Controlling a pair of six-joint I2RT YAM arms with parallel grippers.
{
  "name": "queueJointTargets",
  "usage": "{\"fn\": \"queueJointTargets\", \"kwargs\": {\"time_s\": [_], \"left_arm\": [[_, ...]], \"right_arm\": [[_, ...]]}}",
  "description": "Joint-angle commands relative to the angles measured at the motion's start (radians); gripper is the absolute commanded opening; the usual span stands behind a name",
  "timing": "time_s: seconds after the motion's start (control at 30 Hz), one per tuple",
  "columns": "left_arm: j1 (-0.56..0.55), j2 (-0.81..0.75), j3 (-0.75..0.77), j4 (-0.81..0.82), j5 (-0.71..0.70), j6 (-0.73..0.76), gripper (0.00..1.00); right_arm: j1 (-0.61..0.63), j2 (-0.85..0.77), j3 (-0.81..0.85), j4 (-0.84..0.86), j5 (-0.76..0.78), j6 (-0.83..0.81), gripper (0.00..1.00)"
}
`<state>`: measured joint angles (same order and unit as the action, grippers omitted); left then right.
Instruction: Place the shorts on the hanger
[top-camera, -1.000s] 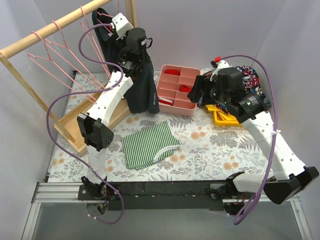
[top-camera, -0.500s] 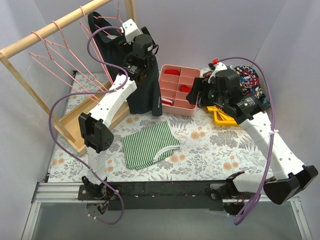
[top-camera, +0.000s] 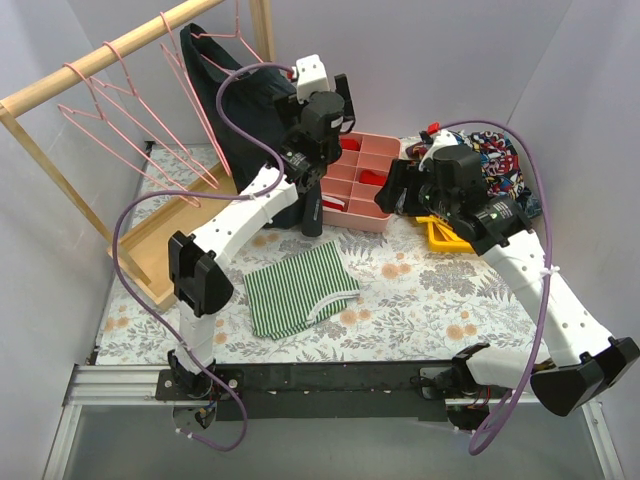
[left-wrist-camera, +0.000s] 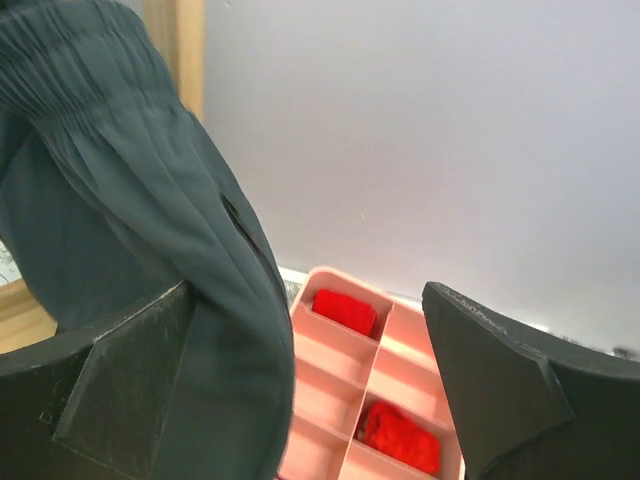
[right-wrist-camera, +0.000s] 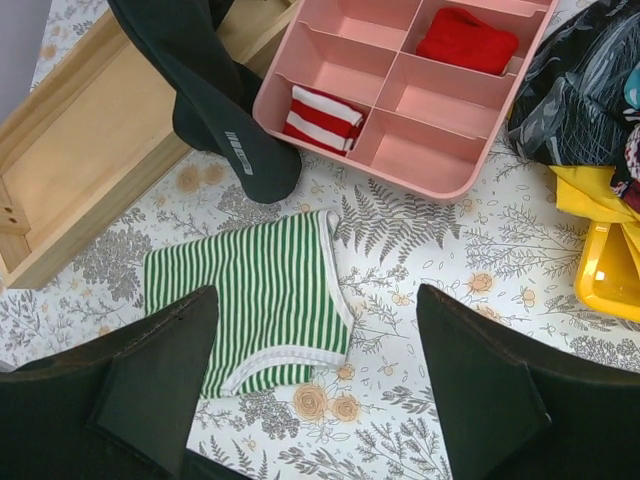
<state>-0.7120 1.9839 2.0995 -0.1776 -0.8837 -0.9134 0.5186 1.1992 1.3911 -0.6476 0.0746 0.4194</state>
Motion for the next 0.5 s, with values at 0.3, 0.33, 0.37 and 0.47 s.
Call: {"fn": "queueJointTargets", "kwargs": {"time_s": [0.3,0.33,0.37,0.47], "left_arm": [[-0.096,-0.181,-0.170,0.026,-0.035,0.067,0.98],[-0.099,-0.194,-0.167,0.017,-0.026,0.067,0.98],[-0.104,-0.198,-0.161,-0.026,-0.014,0.050,0.98],[-0.116,-0.218,-0.119,-0.139,0.038,0.018,0.98]], "right_arm": [[0.004,-0.075,-0.070,0.058,0.025,0.002,0.88],[0.004,-0.078,-0.082,0.059,0.027,0.004,0.88],[0.004,-0.082,-0.087,0.063,0.030,0.005,0.88],[0.004,-0.101,-0.116,0.072,0.033,0.007,0.88]]}}
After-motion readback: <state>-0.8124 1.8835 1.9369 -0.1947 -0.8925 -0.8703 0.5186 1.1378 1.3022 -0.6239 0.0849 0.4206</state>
